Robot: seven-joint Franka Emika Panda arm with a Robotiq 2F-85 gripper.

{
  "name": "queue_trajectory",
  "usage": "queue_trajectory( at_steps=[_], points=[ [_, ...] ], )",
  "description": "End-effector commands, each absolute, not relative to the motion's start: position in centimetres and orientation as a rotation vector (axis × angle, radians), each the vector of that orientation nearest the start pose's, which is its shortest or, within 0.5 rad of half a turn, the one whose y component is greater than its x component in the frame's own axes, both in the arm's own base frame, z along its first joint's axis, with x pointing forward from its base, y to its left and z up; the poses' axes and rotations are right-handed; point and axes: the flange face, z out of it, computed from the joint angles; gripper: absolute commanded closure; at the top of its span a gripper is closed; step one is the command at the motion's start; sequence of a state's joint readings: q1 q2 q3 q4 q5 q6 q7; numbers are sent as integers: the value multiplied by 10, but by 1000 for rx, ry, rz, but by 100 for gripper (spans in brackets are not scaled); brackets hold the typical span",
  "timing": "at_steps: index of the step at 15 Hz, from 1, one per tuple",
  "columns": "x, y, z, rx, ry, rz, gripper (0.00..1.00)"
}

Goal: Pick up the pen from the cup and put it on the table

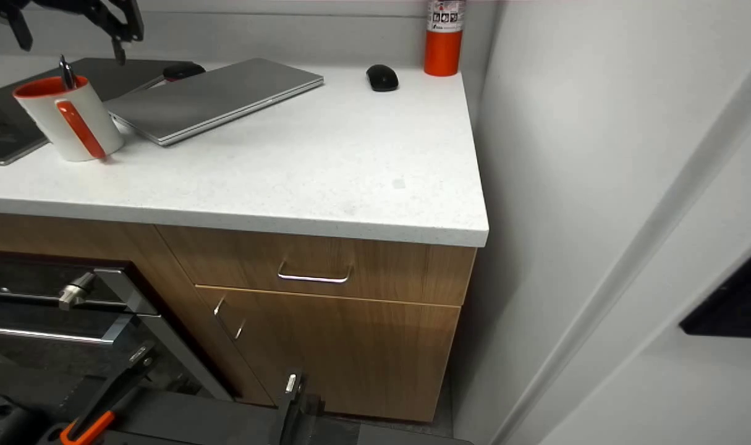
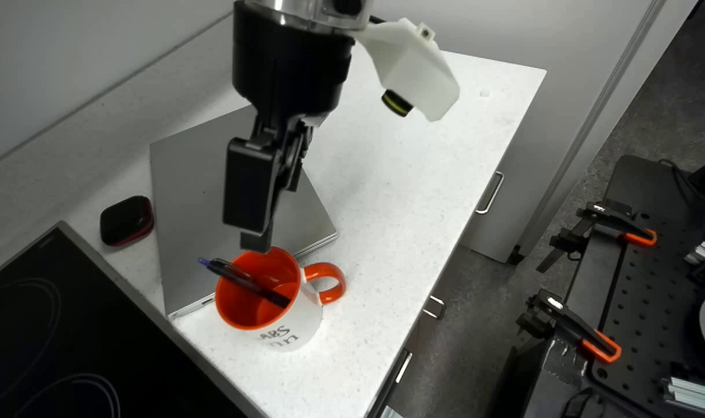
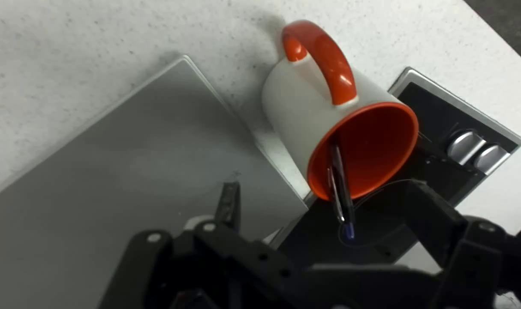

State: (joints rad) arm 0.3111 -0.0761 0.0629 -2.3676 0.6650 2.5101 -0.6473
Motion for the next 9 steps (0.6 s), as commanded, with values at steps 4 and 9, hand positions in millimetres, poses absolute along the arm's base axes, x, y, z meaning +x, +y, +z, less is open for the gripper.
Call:
queue_trajectory(
  at_steps=[4,9],
  points=[
    [482,193,376,-2600,-717,-370,0],
    [482,214,375,-2572,-771,-394,0]
  ],
)
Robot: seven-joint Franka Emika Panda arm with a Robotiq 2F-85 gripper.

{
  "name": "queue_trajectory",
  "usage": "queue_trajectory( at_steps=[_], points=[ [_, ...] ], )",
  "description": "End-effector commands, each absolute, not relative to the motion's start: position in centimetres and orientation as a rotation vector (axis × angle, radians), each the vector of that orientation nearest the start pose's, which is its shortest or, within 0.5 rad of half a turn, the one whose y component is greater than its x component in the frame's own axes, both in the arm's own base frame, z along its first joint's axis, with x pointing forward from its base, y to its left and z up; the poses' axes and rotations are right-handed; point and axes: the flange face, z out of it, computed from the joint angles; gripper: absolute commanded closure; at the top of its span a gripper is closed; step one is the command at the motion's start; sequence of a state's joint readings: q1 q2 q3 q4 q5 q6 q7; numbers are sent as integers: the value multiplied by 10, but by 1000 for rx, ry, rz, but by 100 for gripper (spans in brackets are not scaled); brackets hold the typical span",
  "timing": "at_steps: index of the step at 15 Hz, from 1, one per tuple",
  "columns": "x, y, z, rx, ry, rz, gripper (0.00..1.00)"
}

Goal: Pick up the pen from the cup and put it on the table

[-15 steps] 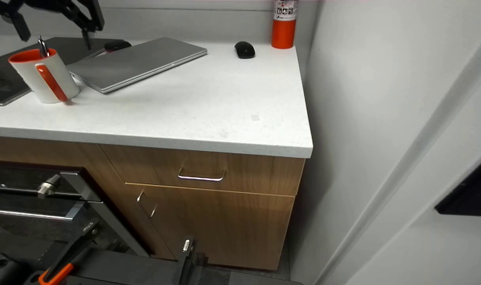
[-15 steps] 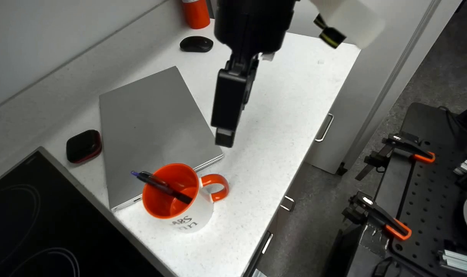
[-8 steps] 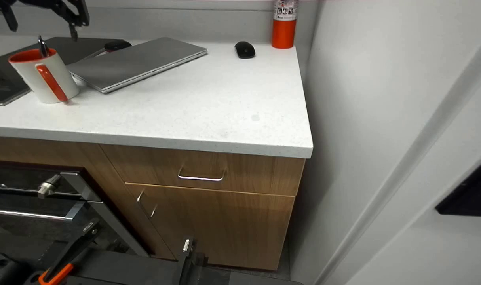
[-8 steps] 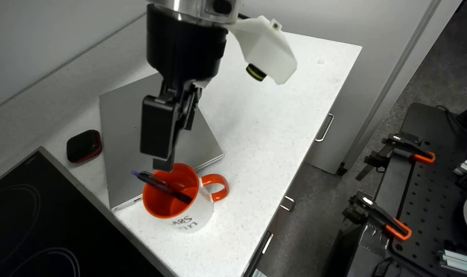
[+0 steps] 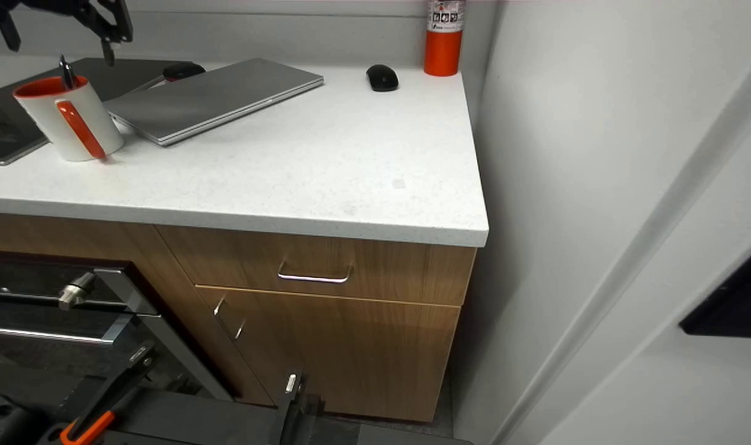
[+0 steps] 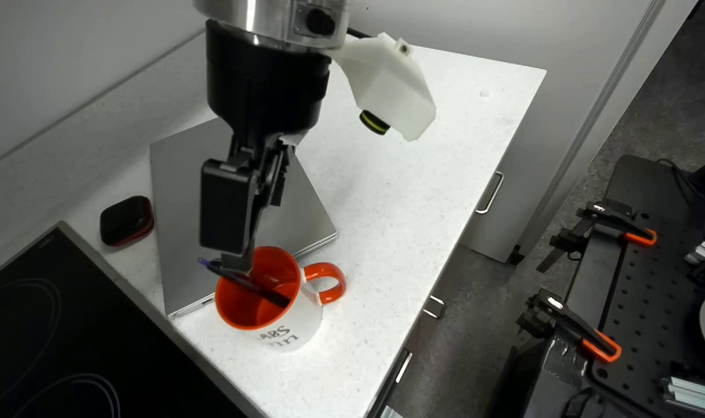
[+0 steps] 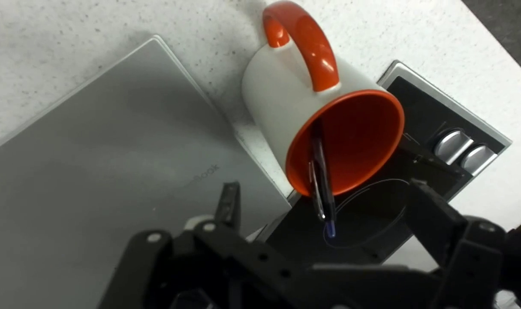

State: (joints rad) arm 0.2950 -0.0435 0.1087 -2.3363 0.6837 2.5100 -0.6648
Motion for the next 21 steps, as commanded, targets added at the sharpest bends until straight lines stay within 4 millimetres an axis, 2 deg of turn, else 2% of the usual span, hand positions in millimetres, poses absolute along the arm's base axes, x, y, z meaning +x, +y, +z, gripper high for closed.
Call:
queue_trajectory(
  at_steps=[1,5,11,12,13,15,16,21],
  points=[
    [482,221,374,-2563,-787,-392,0],
    [486,240,369,-2553,-835,-421,0],
    [498,253,358,-2558,-875,-505,0],
    [497,255,356,-2559,-883,-504,6],
    [497,256,355,-2558,-891,-508,28],
    [497,258,352,-2560,-908,-519,33],
    [495,260,353,-2558,-910,-525,39],
    [491,260,359,-2555,-920,-552,79]
  ],
)
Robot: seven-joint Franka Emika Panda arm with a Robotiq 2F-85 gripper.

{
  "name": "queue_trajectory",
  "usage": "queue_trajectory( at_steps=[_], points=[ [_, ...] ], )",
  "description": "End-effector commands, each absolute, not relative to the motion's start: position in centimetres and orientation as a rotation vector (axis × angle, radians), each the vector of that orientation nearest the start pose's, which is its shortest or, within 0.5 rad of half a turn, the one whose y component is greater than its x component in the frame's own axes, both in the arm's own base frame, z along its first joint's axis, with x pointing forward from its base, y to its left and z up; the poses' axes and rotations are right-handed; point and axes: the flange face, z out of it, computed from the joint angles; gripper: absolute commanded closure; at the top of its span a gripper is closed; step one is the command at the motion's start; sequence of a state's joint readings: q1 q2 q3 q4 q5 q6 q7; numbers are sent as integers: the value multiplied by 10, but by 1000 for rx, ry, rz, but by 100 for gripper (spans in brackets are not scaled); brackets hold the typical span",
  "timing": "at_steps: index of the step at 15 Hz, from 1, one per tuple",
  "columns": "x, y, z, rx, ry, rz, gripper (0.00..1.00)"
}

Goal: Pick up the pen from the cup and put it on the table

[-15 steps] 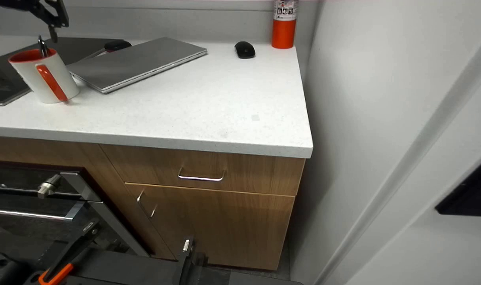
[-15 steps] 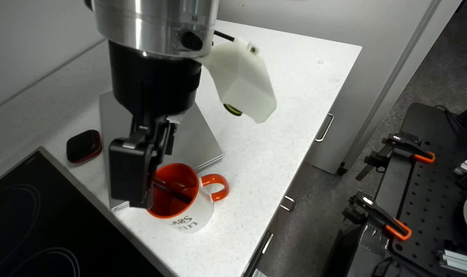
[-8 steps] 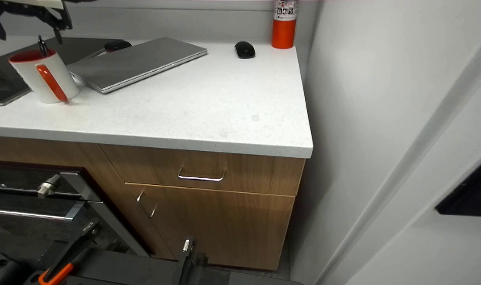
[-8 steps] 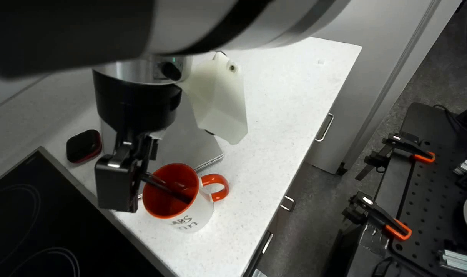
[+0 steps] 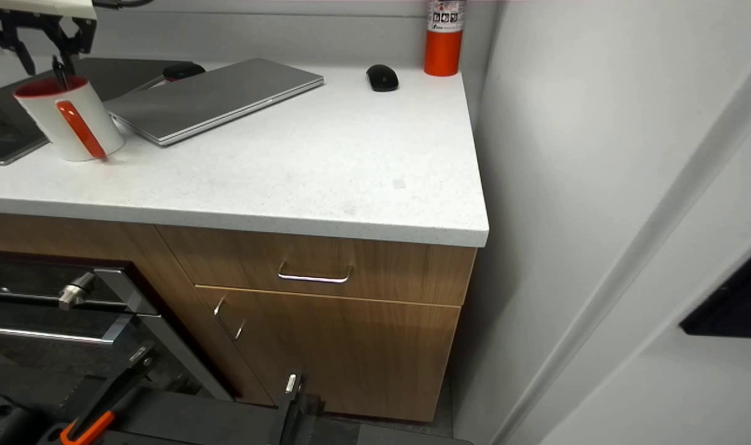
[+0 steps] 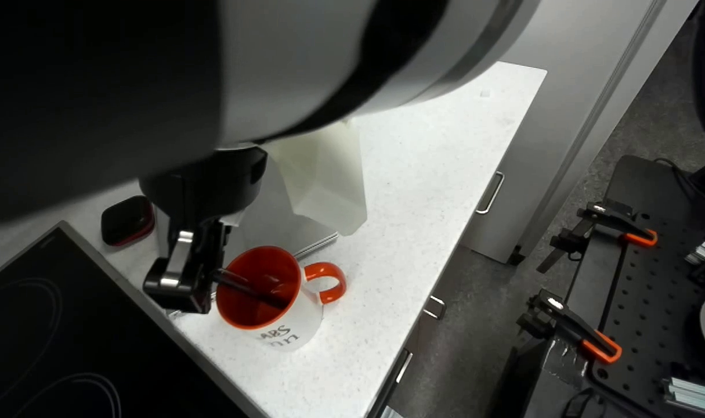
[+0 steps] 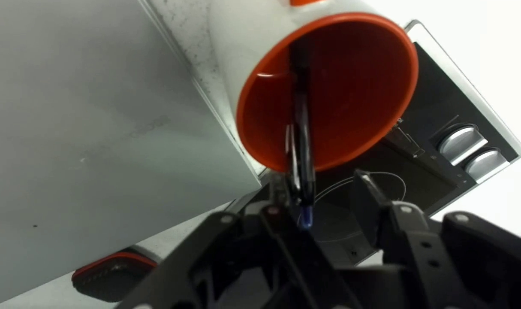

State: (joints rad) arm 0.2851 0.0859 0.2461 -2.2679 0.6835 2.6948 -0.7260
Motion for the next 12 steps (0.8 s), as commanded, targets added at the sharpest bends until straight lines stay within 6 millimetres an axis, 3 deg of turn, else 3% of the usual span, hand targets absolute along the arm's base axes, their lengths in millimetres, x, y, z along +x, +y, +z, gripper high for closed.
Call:
queue_trajectory(
  at_steps=[1,3,8,12],
  points=[
    [491,259,360,-2558,-917,-557,88],
    [492,256,361,-2557,-906,-559,100],
    [487,256,373,-2566,-925,-567,97],
    [473,257,414,-2572,-961,-656,97]
  ],
)
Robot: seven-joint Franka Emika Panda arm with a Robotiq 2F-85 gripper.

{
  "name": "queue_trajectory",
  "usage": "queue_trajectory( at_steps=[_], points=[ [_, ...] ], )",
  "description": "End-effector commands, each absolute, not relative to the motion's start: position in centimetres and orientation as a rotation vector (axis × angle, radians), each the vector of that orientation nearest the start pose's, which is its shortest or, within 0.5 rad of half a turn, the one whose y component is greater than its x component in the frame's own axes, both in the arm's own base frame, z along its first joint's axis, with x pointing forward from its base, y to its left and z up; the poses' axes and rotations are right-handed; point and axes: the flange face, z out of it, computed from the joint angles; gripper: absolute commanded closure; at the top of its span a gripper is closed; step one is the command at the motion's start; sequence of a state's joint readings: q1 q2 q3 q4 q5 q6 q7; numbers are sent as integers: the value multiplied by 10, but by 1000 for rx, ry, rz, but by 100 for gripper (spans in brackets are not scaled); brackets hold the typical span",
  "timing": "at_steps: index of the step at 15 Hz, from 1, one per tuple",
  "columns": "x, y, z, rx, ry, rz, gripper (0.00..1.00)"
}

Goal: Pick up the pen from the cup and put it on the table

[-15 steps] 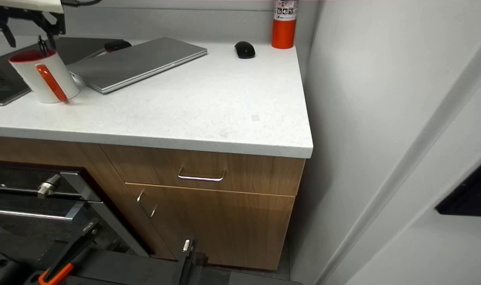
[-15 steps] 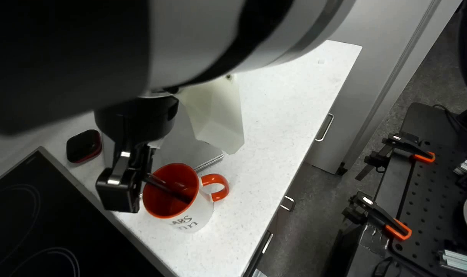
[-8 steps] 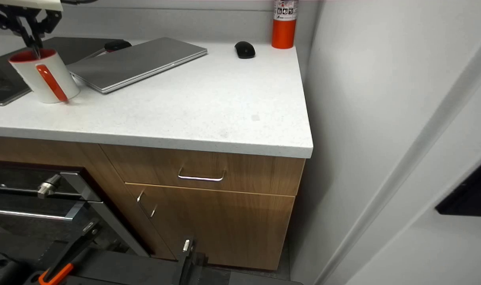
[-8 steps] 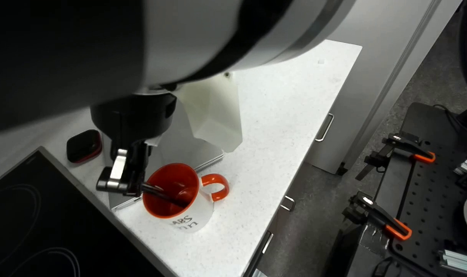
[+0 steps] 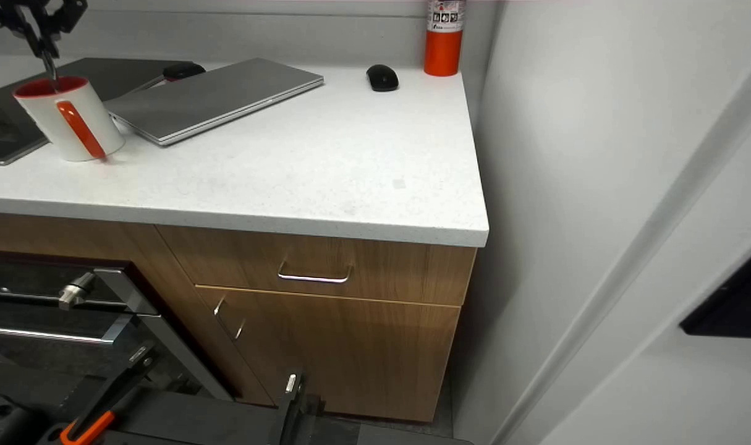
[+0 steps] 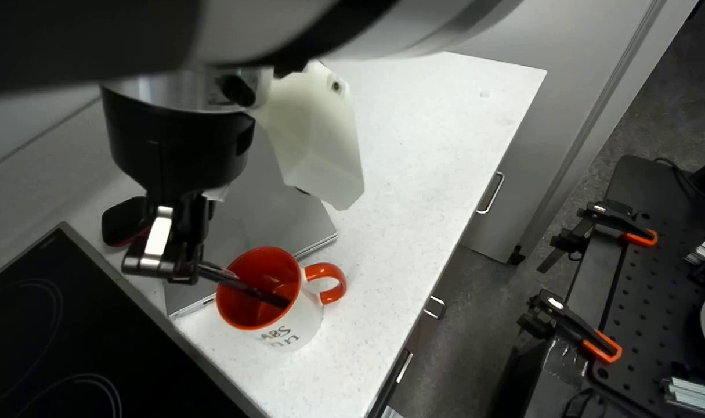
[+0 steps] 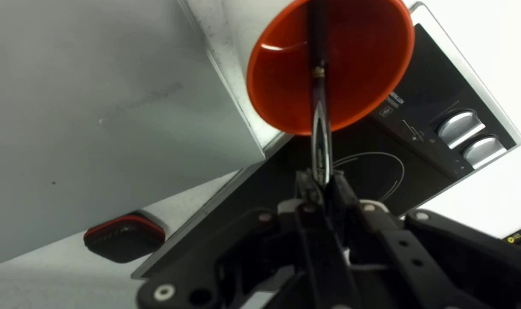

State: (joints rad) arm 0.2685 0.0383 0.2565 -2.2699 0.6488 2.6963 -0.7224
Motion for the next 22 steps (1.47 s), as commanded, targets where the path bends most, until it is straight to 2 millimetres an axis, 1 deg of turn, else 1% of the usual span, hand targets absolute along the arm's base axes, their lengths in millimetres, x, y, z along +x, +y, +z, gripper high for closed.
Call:
queue_trajectory(
  at_steps=[1,4,7,9,10,11,12,18,19,20,22],
  points=[
    [471,256,426,-2575,-962,-677,97],
    [469,246,458,-2641,-928,-741,97],
    [467,226,472,-2776,-863,-713,97],
    [467,208,470,-2897,-791,-635,97],
    [467,202,467,-2930,-759,-589,97],
    [473,217,465,-2853,-829,-641,97],
    [474,212,464,-2867,-817,-630,89],
    [472,217,462,-2861,-832,-624,89],
    [473,217,462,-2862,-831,-624,97],
    [481,208,459,-2911,-796,-635,97],
    [493,182,456,-2974,-747,-601,97]
  ],
)
